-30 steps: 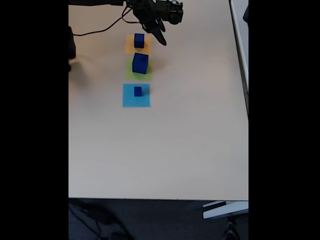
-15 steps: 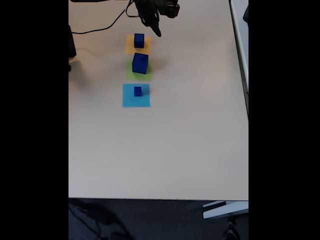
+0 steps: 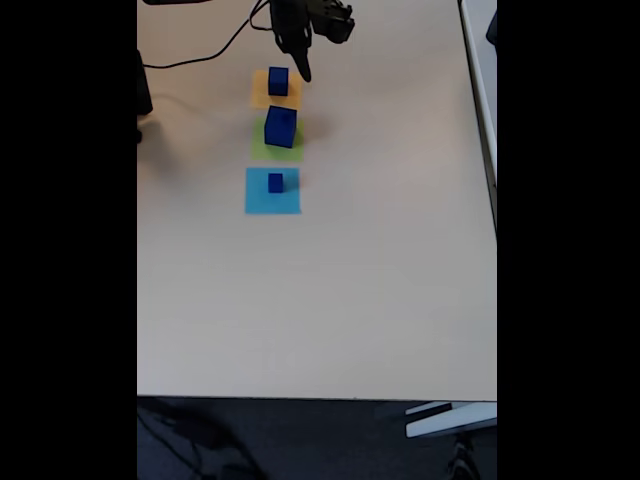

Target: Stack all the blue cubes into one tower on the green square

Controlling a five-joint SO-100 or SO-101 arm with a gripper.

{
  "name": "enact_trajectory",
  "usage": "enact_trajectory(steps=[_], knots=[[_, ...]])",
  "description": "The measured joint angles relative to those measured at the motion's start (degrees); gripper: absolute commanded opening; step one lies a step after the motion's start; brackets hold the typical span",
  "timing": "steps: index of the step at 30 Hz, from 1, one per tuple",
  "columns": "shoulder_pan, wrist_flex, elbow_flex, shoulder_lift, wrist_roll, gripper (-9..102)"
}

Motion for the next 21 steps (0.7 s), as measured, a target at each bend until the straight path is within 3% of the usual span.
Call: enact_trajectory(steps=[16,21], knots=[[7.65,0.0,11.25,11.51,-4.66,26],[8.88,-3.52,17.4,14.33,-6.15,25]])
